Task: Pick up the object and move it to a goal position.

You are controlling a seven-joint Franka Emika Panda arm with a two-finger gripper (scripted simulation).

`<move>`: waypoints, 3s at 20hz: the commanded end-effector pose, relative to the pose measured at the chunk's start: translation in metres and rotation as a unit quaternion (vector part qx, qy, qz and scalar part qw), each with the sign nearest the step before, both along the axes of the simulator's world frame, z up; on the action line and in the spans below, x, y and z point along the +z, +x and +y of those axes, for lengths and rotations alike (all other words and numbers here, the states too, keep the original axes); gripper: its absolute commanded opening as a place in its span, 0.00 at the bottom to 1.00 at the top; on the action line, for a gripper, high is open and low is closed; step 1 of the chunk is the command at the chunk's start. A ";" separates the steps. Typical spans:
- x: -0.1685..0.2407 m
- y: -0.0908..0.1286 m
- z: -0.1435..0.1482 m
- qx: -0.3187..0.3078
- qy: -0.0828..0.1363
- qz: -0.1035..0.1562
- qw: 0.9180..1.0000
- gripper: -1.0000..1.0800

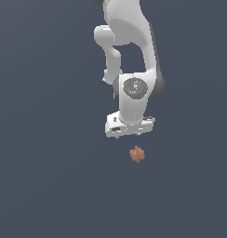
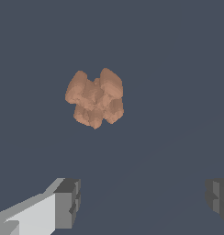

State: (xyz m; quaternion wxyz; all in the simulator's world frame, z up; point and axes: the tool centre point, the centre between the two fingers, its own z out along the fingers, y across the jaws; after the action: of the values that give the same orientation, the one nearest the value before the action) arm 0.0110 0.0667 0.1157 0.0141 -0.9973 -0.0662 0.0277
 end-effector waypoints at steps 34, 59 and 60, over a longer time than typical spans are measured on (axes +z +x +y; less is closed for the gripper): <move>-0.072 0.058 0.049 0.044 -0.011 -0.029 0.999 0.96; -0.065 0.057 0.004 0.044 -0.011 -0.029 0.999 0.00; -0.064 0.057 -0.005 0.044 -0.011 -0.029 0.999 0.00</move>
State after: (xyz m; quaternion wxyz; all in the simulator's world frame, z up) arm 0.0680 0.0753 0.0500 0.0003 -0.9938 -0.1112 0.0003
